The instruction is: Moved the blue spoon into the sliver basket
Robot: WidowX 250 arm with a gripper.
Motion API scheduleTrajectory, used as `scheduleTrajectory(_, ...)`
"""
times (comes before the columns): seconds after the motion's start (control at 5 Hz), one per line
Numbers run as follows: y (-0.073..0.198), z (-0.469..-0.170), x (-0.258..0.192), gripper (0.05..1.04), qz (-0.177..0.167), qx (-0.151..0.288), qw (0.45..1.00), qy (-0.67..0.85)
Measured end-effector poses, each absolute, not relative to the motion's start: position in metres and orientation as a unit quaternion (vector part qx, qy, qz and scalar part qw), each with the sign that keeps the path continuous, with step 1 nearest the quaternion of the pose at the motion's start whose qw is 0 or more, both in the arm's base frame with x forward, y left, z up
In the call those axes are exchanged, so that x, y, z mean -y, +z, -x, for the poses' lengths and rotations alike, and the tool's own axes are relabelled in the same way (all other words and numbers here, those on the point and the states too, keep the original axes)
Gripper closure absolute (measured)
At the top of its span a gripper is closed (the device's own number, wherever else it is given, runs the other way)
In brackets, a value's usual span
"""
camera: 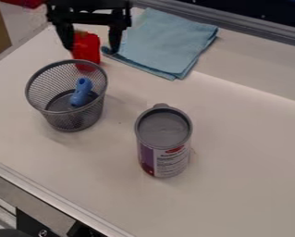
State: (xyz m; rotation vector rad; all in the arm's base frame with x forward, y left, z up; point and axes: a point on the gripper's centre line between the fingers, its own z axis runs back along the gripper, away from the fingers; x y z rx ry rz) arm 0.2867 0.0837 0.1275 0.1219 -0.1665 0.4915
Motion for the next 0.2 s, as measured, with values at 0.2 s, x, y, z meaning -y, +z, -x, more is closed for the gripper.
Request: scheduleTrajectory(0.2,0.1294,-0.2955,-0.0615,0.084,-0.035,0.091,0.973,0.211)
